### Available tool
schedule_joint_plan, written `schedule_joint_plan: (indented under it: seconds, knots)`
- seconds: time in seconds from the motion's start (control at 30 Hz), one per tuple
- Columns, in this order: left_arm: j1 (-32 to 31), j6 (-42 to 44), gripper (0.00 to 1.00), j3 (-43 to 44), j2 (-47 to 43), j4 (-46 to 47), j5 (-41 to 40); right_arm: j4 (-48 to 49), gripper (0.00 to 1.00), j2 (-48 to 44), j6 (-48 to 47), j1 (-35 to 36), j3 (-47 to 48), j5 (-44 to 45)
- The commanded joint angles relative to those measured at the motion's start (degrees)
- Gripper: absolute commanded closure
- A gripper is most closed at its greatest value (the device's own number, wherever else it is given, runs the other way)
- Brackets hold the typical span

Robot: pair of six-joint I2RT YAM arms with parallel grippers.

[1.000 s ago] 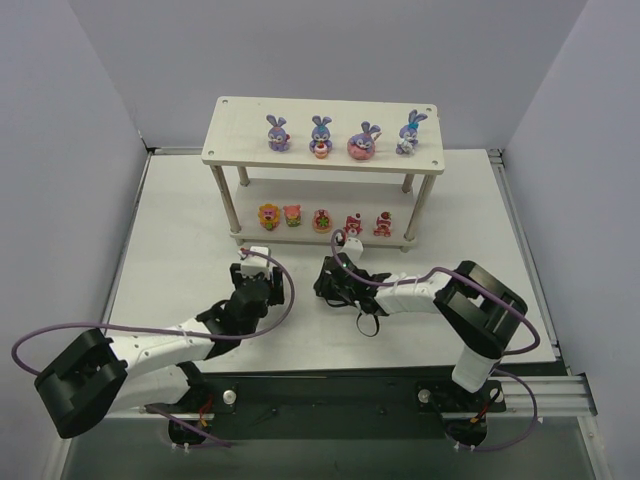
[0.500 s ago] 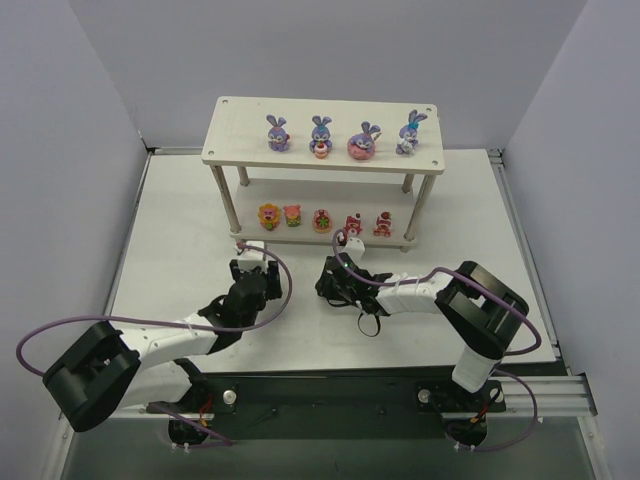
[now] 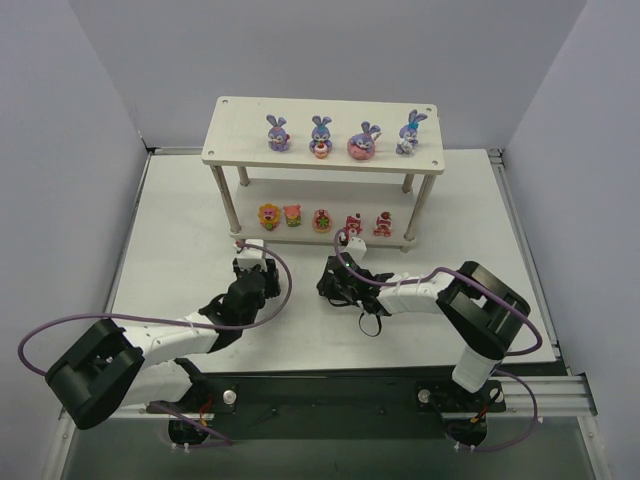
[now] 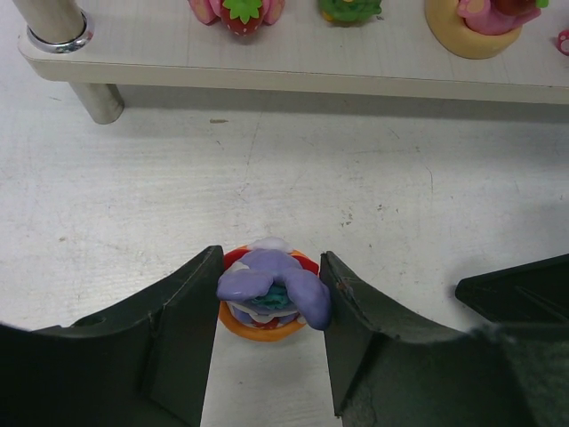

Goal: Place and organize the plastic toys onto the shelf

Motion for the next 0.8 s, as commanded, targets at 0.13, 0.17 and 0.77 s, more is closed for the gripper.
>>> schedule_joint_plan:
  seconds: [0.13, 0.17, 0.77]
  knots:
    - [0.28, 0.37, 0.98, 3.11, -1.33, -1.81, 0.3, -6.51, 0.8, -0.9, -1.07, -0.69, -2.21, 1.87]
    - [0.37, 0.89, 0.99, 3.73, -2.03, -3.56, 0.12, -6.51, 0.8, -0.99, -1.16, -0.78, -2.12, 1.79]
    - [1.51, 8.45, 1.0, 34.4, -16.54, -36.18, -1.9, -6.6, 0.81, -2.13, -1.25, -1.48, -2.82, 1.43]
